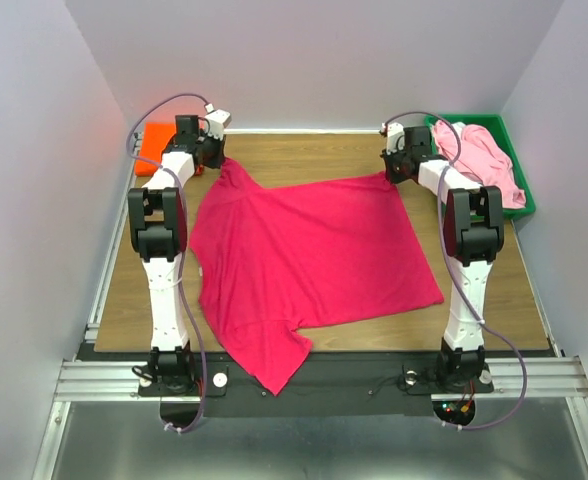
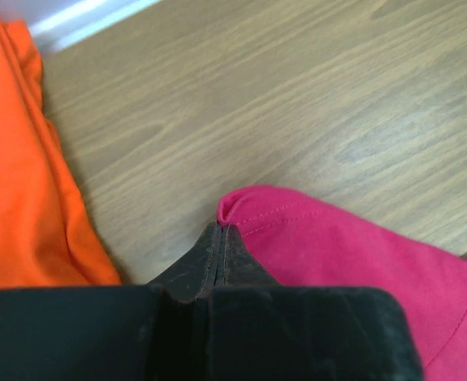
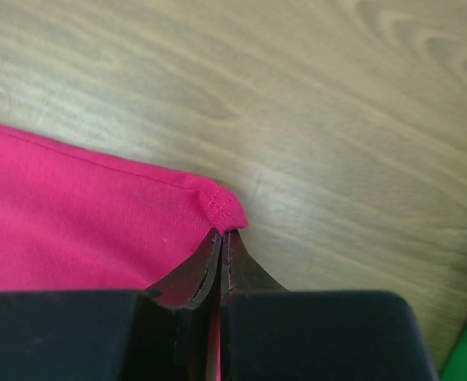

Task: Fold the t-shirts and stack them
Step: Flatten the tshirt out, then fold the tshirt

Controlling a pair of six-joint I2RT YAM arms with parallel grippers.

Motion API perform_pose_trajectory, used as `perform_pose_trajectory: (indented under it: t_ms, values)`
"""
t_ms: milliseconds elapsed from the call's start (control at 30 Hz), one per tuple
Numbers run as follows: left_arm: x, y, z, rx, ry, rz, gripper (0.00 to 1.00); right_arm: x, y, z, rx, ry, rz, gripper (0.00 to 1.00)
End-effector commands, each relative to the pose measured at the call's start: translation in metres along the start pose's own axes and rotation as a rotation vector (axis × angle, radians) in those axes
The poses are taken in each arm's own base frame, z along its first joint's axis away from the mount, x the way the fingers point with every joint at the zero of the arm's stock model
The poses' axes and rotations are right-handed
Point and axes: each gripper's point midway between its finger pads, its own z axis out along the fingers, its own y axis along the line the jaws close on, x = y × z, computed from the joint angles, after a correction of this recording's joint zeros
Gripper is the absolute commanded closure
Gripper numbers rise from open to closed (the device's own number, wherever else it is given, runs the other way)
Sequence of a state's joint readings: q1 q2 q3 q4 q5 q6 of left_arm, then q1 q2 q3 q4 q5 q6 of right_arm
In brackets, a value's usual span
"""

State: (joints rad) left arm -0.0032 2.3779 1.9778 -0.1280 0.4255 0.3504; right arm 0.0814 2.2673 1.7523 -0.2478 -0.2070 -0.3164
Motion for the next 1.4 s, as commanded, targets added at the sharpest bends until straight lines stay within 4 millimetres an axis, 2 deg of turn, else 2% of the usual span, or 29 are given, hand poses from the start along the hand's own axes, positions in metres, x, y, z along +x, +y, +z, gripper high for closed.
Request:
perform_pose_trajectory:
  t_ms: [0,100,200,233,267,333,367,467,533,567,700,733,767,800,833,867,900,933,967,1000,1033,1067,1100,1133,1167,1233,1267,1333,1367]
  values:
    - [-0.032,0.009,-0.020,-0.040,-0.051,0.011,1.00,-0.034,-0.020,-0.002,0.083,-0.090,0.010,0.98]
    - [-0.025,0.007,-0.022,-0.042,-0.040,0.010,1.00,-0.034,-0.022,-0.002,0.094,-0.089,0.020,0.99]
    - [-0.026,0.003,-0.031,-0.045,-0.049,0.029,1.00,-0.042,-0.023,-0.011,0.096,-0.106,0.024,0.99]
    - [-0.018,0.000,-0.032,-0.038,-0.038,0.028,1.00,-0.042,-0.023,-0.013,0.093,-0.109,0.028,0.99]
    - [-0.031,0.000,-0.042,-0.044,-0.073,0.048,1.00,-0.047,-0.024,-0.018,0.087,-0.122,0.033,0.99]
    - [-0.034,-0.003,-0.049,-0.041,-0.083,0.055,1.00,-0.052,-0.025,-0.023,0.084,-0.134,0.029,1.00]
    - [-0.044,-0.004,-0.056,-0.042,-0.101,0.063,1.00,-0.054,-0.023,-0.025,0.080,-0.138,0.024,0.99]
    - [-0.051,-0.007,-0.066,-0.042,-0.113,0.083,1.00,-0.056,-0.024,-0.027,0.079,-0.144,0.016,0.99]
    - [-0.049,-0.008,-0.070,-0.043,-0.102,0.085,1.00,-0.056,-0.024,-0.027,0.077,-0.144,0.020,0.99]
    - [-0.054,-0.023,-0.068,-0.023,-0.102,0.103,1.00,-0.055,-0.023,-0.026,0.069,-0.143,0.020,1.00]
    - [-0.055,-0.033,-0.084,-0.016,-0.088,0.118,1.00,-0.062,-0.019,-0.032,0.050,-0.158,0.022,0.99]
    - [-0.042,-0.038,-0.086,-0.005,-0.061,0.119,1.00,-0.064,-0.017,-0.038,0.047,-0.162,0.017,0.99]
    - [-0.052,-0.043,-0.101,-0.012,-0.082,0.136,1.00,-0.065,-0.016,-0.041,0.044,-0.166,0.007,0.99]
    - [-0.052,-0.048,-0.108,-0.011,-0.080,0.145,1.00,-0.065,-0.016,-0.045,0.041,-0.167,0.003,0.99]
    - [-0.039,-0.055,-0.113,-0.002,-0.052,0.145,1.00,-0.067,-0.017,-0.051,0.041,-0.172,-0.001,0.99]
    - [-0.048,-0.064,-0.131,-0.004,-0.069,0.160,1.00,-0.067,-0.017,-0.061,0.037,-0.177,-0.006,0.99]
    - [-0.046,-0.071,-0.139,0.000,-0.065,0.165,1.00,-0.070,-0.017,-0.068,0.035,-0.186,-0.008,0.99]
    - [-0.025,-0.080,-0.143,0.012,-0.016,0.152,1.00,-0.070,-0.016,-0.073,0.029,-0.188,-0.010,0.99]
    - [-0.033,-0.087,-0.162,0.003,-0.038,0.162,1.00,-0.069,-0.015,-0.086,0.023,-0.191,-0.015,0.99]
    - [-0.030,-0.099,-0.169,0.014,-0.032,0.170,1.00,-0.067,-0.016,-0.093,0.019,-0.192,-0.018,0.99]
    - [-0.018,-0.108,-0.184,0.010,-0.015,0.170,1.00,-0.063,-0.013,-0.098,0.009,-0.183,-0.031,1.00]
    - [-0.014,-0.115,-0.191,0.010,-0.007,0.172,1.00,-0.060,-0.011,-0.110,0.003,-0.187,-0.035,0.99]
    - [-0.008,-0.123,-0.197,0.017,0.004,0.179,1.00,-0.054,-0.009,-0.115,-0.005,-0.176,-0.040,1.00]
    - [0.013,-0.136,-0.201,0.037,0.056,0.176,1.00,-0.049,-0.006,-0.121,-0.016,-0.170,-0.063,0.99]
    - [0.013,-0.144,-0.214,0.038,0.046,0.187,1.00,-0.044,-0.004,-0.124,-0.020,-0.161,-0.074,0.99]
    - [0.031,-0.157,-0.221,0.056,0.086,0.187,1.00,-0.023,0.003,-0.131,-0.033,-0.126,-0.095,1.00]
    - [0.052,-0.174,-0.227,0.091,0.133,0.200,1.00,-0.013,0.003,-0.131,-0.029,-0.102,-0.112,1.00]
    - [0.074,-0.189,-0.232,0.126,0.181,0.239,1.00,0.009,0.007,-0.129,-0.038,-0.053,-0.116,0.99]
    - [0.099,-0.205,-0.235,0.170,0.235,0.262,1.00,0.018,0.008,-0.128,-0.042,-0.033,-0.135,1.00]
